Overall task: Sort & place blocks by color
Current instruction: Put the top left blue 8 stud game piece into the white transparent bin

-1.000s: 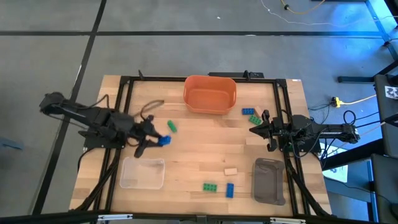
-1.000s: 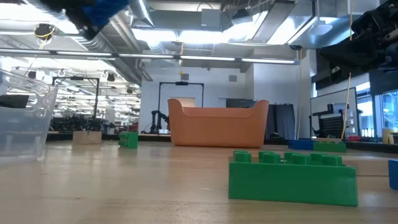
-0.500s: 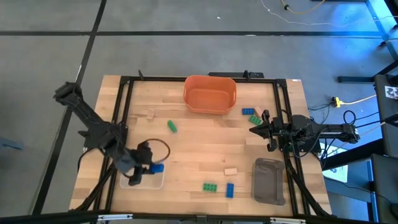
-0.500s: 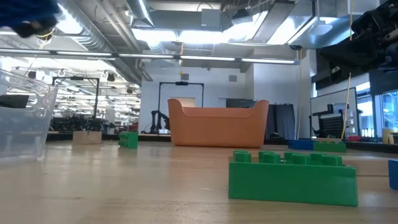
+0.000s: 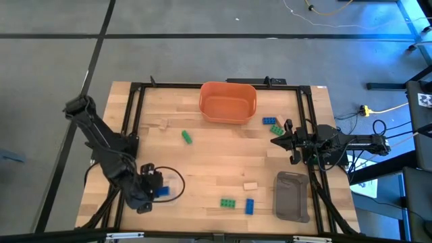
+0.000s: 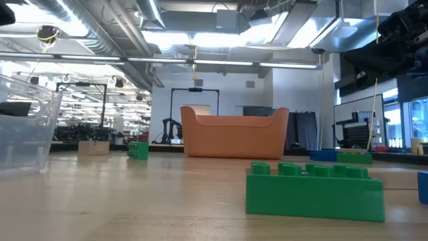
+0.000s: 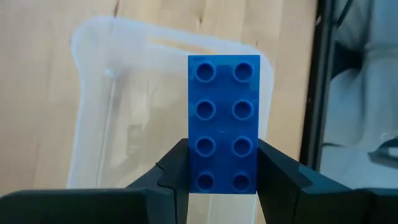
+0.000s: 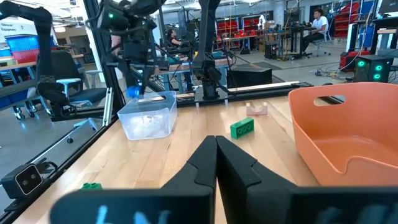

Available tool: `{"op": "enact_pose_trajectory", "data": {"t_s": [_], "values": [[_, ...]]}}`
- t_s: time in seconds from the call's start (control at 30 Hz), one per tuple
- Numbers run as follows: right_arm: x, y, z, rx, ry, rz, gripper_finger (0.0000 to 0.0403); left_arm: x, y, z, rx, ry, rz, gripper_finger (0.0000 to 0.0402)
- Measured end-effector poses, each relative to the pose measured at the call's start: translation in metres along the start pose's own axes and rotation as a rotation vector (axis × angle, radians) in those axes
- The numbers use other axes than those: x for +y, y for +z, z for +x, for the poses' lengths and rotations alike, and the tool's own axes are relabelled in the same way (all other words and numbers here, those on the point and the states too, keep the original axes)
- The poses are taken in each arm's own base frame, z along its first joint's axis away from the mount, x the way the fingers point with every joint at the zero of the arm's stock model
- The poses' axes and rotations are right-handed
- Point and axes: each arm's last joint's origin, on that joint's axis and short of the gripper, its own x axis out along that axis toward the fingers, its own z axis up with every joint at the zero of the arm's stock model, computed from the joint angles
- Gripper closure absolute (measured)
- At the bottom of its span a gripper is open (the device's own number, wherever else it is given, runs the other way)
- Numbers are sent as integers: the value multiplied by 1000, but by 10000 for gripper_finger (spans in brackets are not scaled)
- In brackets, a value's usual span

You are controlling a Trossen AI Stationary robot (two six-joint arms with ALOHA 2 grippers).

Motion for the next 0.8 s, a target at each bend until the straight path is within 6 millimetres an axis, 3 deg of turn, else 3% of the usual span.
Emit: {"op": "enact_pose_trajectory", "data": {"t_s": [0.27, 0.57, 0.8], "values": [[0, 0, 0, 0, 0, 0, 393, -2, -3, 16, 69, 40, 14, 276], [0, 0, 0, 0, 0, 0, 393, 3, -6, 17, 97, 89, 27, 276], [0, 0, 0, 0, 0, 0, 393, 5, -3, 17, 98, 96, 8, 213]]}}
